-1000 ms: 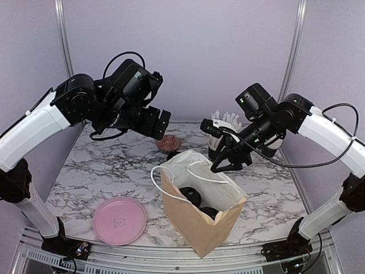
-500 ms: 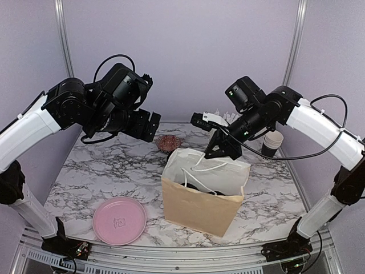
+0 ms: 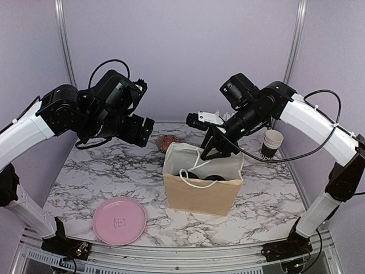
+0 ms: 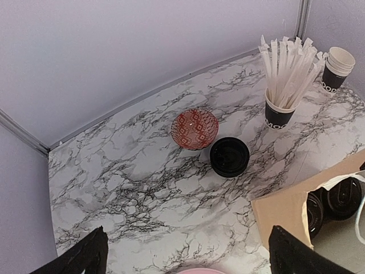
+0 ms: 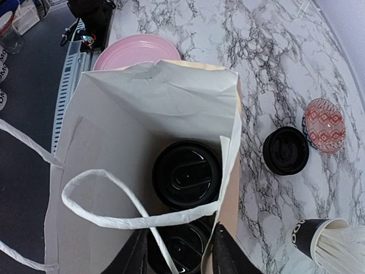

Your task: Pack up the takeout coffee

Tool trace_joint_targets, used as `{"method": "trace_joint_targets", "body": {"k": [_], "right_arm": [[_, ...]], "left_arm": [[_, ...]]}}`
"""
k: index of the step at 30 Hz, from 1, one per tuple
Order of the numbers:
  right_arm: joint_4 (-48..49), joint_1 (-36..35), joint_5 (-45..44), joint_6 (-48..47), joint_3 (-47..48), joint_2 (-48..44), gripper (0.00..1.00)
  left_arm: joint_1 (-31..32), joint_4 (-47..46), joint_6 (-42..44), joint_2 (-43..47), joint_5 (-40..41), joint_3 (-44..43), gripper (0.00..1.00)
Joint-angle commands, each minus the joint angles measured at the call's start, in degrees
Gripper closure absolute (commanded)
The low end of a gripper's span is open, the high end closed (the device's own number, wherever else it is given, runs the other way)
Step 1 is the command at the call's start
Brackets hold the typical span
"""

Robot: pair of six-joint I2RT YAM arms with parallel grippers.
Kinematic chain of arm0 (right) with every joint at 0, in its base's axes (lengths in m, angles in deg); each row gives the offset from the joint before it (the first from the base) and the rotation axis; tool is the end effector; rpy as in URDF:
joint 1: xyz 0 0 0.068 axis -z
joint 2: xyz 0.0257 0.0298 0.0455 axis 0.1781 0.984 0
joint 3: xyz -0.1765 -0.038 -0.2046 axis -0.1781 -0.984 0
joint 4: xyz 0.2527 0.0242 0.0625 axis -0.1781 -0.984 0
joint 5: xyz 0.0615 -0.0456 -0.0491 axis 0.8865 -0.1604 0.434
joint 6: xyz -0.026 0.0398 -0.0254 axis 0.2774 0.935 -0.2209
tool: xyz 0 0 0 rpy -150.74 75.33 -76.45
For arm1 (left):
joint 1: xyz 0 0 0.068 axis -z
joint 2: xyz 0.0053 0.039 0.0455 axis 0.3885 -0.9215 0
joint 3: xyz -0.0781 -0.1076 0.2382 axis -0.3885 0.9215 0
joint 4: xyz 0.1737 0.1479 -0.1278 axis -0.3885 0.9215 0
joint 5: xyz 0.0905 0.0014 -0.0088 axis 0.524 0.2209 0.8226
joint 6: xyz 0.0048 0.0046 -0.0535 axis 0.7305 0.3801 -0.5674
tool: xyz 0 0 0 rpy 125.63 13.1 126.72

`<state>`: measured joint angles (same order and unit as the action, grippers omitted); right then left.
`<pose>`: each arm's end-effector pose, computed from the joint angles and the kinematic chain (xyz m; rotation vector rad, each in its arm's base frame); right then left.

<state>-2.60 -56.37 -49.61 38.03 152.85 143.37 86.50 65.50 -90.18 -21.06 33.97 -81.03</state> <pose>0.2103 0.2413 0.3899 -1.7550 1.8580 0.6754 0.1514 -0.2565 0.4351 0.4883 2.0503 -0.1010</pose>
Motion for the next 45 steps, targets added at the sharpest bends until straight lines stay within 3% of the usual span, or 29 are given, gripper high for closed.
{"method": "trace_joint_targets", "body": {"k": [1,6,10,15,26,29,37,42,45], "right_arm": [[-3.5,-0.4,7.5,-1.6,1.8,-1.1,0.6],[-5.0,-0.5,13.3,-3.1,1.2,-2.2,0.57],[-3.8,-0.5,11.5,-2.8,-0.6,-3.0,0.57],[-3.9,-0.6,11.8,-3.6,-2.1,-2.9,0.57],[-3.5,-0.6,13.0,-3.7,-2.1,-4.0,0.57],[-3.3,-0.5,12.7,-3.8,-2.3,-4.0,0.57],[-2.8,-0.5,11.8,-4.1,-2.4,-5.0,0.58],[-2.4,-0.1,9.8,-4.3,-2.6,-6.0,0.58],[-2.3,1.1,9.6,-4.6,-2.9,-6.7,0.59]], "left_arm": [[-0.7,-1.7,1.0,2.8,1.7,1.6,0.01],[-1.0,-2.8,1.2,3.3,2.6,3.3,0.01],[0.4,-7.3,7.2,4.5,-9.4,8.1,0.01],[5.9,-24.4,15.6,9.5,-17.6,20.7,0.01],[5.8,-27.7,29.1,-1.8,-23.3,13.7,0.05],[5.3,-27.4,30.8,-2.8,-24.2,13.4,0.12],[4.9,-26.0,33.4,-5.3,-26.0,12.8,0.44],[4.9,-25.6,34.1,-5.7,-26.8,13.0,0.54],[4.9,-25.3,34.3,-5.5,-27.8,13.4,0.69]]}}
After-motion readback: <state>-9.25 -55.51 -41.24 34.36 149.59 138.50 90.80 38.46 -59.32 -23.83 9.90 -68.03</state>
